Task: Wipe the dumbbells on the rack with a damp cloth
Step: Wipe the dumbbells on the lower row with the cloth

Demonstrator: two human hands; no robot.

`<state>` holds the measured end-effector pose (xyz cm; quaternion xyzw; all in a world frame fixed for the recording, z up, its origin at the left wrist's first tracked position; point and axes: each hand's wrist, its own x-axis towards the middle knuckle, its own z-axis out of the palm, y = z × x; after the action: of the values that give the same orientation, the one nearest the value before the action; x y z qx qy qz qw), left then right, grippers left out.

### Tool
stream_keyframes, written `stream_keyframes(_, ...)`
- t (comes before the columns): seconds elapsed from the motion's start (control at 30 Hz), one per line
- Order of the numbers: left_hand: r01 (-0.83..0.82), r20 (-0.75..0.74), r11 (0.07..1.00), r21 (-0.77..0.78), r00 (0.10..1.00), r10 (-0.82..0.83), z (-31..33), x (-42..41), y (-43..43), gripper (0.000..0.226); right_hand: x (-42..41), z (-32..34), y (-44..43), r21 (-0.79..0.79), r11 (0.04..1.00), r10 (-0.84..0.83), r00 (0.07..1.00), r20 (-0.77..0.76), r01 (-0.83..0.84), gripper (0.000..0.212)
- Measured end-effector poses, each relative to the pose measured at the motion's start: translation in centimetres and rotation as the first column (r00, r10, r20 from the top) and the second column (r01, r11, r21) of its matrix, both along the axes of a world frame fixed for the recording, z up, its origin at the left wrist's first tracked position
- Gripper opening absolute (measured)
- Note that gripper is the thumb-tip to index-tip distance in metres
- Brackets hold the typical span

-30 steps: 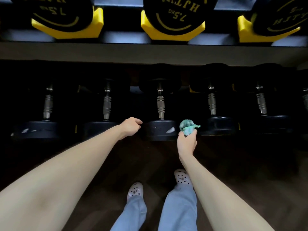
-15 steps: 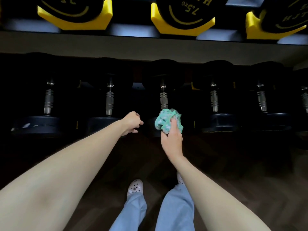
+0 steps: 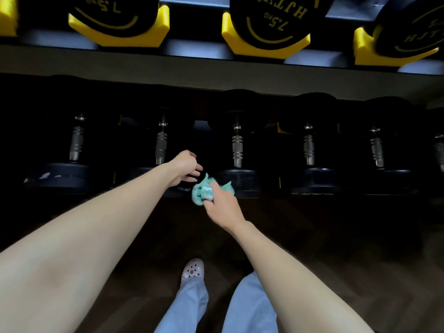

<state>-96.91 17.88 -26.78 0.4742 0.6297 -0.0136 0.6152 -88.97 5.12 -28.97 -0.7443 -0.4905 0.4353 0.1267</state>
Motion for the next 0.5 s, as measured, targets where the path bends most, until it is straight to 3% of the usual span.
stream_keyframes(0.07, -0.011, 0.006, 1.000, 0.005, 1.000, 0.011, 0.4, -0.1, 0.2, 0.044, -0.6, -0.5, -0.2, -0.134, 0.985, -0.119, 0.992, -0.046, 0.112, 0.024)
stream_keyframes(0.13, -0.015, 0.012, 1.000, 0.000, 1.000, 0.015, 0.7, -0.3, 0.5, 0.044, -0.3, -0.4, -0.6, -0.234, 0.923, -0.342, 0.929, -0.139, 0.304, 0.013)
stream_keyframes(0.17, -0.025, 0.018, 1.000, -0.005, 1.000, 0.025, 0.6, -0.4, 0.7, 0.044, 0.2, 0.0, -0.8, -0.292, 0.869, -0.470, 0.852, -0.231, 0.400, 0.009)
stream_keyframes(0.23, -0.048, 0.027, 0.999, -0.021, 0.998, 0.048, 0.6, -0.7, 1.2, 0.041, 1.6, 1.2, -0.8, -0.432, 0.741, -0.671, 0.591, -0.449, 0.514, 0.007)
stream_keyframes(0.3, -0.079, 0.058, 0.996, -0.046, 0.995, 0.082, 0.6, -0.9, 1.3, 0.039, 3.2, 2.0, -0.5, -0.526, 0.649, -0.736, 0.276, -0.619, 0.550, 0.020)
stream_keyframes(0.33, -0.095, 0.081, 0.994, -0.061, 0.992, 0.100, 0.8, -0.8, 1.3, 0.036, 4.2, 2.2, 0.0, -0.543, 0.632, -0.722, 0.163, -0.673, 0.553, 0.028)
stream_keyframes(0.4, -0.098, 0.143, 0.991, -0.095, 0.984, 0.111, 1.4, -0.4, 0.9, 0.030, 5.6, 2.9, 0.9, -0.562, 0.606, -0.691, 0.024, -0.722, 0.563, 0.038)
stream_keyframes(0.5, -0.034, 0.265, 0.971, -0.237, 0.959, 0.099, 2.6, 0.1, 0.7, 0.042, 7.4, 4.0, 1.8, -0.575, 0.598, -0.666, -0.052, -0.744, 0.557, 0.037)
